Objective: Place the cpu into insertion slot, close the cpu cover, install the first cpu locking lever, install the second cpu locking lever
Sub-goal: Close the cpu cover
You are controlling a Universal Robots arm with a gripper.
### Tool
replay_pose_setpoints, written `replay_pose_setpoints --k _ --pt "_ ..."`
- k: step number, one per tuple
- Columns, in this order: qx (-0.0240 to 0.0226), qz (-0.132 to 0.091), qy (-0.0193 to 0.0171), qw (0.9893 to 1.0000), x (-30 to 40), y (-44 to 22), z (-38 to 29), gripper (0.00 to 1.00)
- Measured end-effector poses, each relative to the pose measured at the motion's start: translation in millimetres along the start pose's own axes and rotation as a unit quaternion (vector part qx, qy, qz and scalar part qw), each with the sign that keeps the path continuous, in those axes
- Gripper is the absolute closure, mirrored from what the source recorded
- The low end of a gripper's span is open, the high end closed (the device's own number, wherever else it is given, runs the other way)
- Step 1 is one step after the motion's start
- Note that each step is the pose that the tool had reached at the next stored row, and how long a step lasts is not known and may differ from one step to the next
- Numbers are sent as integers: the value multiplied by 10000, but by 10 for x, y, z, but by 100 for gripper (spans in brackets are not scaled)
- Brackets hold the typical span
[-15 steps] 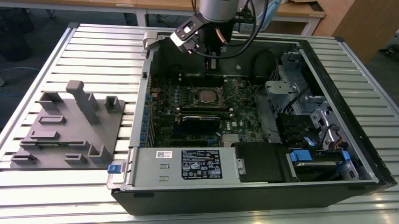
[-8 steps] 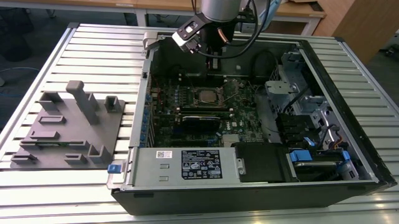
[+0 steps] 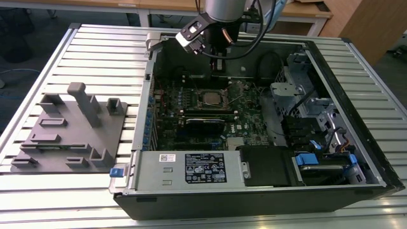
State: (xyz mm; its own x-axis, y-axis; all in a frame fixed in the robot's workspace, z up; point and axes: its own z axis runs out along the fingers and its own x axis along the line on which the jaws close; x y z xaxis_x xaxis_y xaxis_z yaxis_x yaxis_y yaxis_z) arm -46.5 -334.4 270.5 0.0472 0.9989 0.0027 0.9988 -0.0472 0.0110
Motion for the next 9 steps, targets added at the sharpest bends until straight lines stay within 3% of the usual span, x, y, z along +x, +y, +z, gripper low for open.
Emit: replay_pose_setpoints --k 9 --pt "0 0 0 10000 0 10 -8 90"
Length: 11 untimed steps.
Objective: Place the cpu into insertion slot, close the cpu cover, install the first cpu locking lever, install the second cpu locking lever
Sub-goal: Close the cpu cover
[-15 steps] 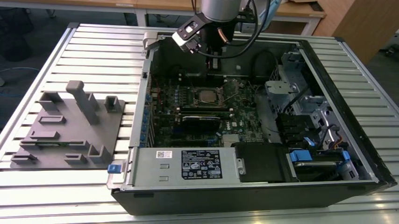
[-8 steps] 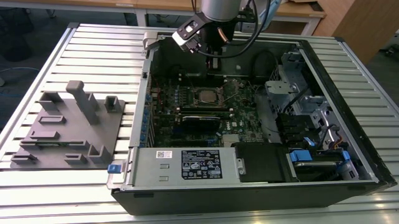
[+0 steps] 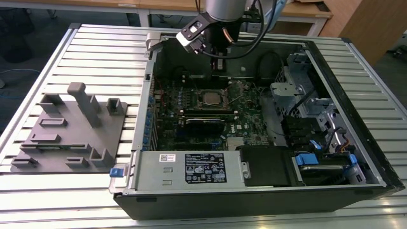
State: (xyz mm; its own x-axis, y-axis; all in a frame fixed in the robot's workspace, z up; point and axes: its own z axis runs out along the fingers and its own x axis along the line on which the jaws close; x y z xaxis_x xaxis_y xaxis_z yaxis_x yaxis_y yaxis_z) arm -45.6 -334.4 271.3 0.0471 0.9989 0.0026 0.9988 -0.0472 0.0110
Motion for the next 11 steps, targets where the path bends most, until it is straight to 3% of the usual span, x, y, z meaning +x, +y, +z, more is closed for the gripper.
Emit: replay_pose_setpoints --k 11 --pt "0 0 1 10000 12 114 6 90"
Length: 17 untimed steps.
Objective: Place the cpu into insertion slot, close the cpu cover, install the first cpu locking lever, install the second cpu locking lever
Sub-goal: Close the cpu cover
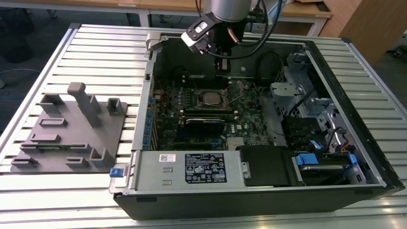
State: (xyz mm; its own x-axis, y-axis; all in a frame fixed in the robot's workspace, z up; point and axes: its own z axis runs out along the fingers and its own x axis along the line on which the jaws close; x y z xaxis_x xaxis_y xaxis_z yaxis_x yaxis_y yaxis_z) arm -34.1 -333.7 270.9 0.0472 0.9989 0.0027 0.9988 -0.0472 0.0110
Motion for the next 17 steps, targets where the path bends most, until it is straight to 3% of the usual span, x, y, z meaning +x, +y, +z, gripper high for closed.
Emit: replay_pose_setpoints --k 8,11,16,17 --pt "0 0 0 10000 13 161 7 90" --pt "0 0 0 10000 23 284 15 90" --pt "0 0 0 10000 32 419 23 90" --pt "0 0 -1 10000 35 475 26 90"
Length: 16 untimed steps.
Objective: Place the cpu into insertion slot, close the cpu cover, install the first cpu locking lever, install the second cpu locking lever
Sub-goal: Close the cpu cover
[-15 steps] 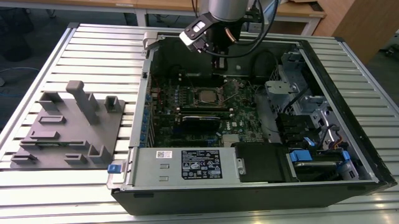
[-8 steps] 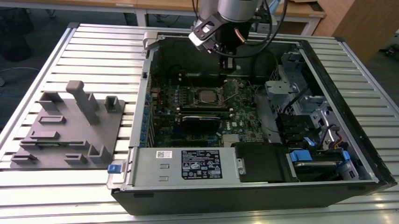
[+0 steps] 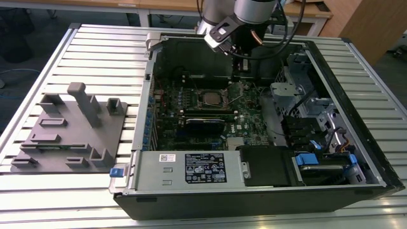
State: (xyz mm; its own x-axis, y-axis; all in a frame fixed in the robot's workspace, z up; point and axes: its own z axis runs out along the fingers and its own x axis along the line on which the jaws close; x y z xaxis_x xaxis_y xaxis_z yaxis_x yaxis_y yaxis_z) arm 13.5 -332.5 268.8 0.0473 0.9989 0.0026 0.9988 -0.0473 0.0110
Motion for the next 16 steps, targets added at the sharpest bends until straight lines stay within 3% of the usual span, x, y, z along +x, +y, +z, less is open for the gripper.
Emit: replay_pose_setpoints --k 12,16 --pt "0 -1 1 10000 24 333 18 90" --pt "0 0 0 10000 29 379 20 90"
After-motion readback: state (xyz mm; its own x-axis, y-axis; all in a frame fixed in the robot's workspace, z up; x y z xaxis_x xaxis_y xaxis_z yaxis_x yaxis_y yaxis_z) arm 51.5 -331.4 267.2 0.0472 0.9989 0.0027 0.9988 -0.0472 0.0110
